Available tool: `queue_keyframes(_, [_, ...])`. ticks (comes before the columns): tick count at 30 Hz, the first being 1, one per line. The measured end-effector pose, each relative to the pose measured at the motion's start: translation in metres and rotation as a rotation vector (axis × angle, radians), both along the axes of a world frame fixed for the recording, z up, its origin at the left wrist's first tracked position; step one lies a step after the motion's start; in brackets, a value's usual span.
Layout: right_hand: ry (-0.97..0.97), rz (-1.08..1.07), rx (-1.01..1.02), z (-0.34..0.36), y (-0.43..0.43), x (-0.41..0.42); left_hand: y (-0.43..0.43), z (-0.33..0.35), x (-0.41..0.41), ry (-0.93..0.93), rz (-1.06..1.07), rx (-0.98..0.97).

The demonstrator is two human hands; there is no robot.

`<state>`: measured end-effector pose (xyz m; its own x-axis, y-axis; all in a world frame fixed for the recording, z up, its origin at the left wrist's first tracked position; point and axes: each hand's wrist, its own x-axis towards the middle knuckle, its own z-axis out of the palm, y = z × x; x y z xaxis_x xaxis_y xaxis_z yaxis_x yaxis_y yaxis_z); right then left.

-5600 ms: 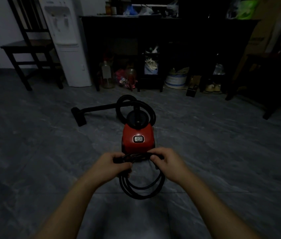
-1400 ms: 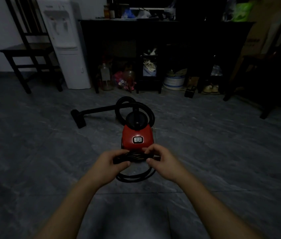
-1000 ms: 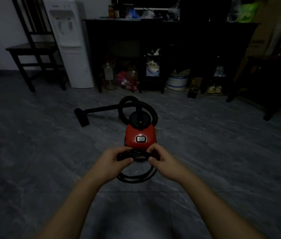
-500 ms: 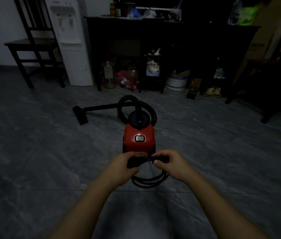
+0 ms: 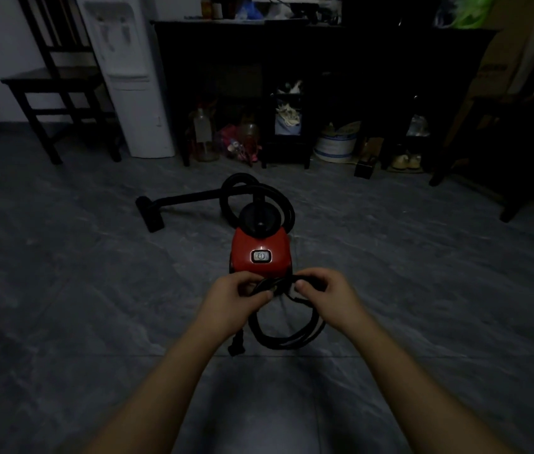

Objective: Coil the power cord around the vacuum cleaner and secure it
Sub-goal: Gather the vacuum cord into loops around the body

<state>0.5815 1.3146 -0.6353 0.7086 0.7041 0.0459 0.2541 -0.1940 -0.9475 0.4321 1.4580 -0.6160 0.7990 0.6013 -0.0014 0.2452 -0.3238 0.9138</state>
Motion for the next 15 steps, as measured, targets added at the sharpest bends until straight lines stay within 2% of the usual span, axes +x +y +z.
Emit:
queue_keyframes(4, [0.006,-0.030,0.064,0.001,0.006,0.002,-0.006,0.007,0.001,-0.065,0.024,-0.043])
queue_keyframes(12, [-0.009,-0.041,0.064,-0.001,0.013,0.008,-0.011,0.007,-0.003,-0.029,0.025,0.038])
queue_keyframes(15, [-0.018,-0.045,0.069,-0.002,0.017,0.009,-0.018,0.009,-0.002,-0.045,0.068,0.003])
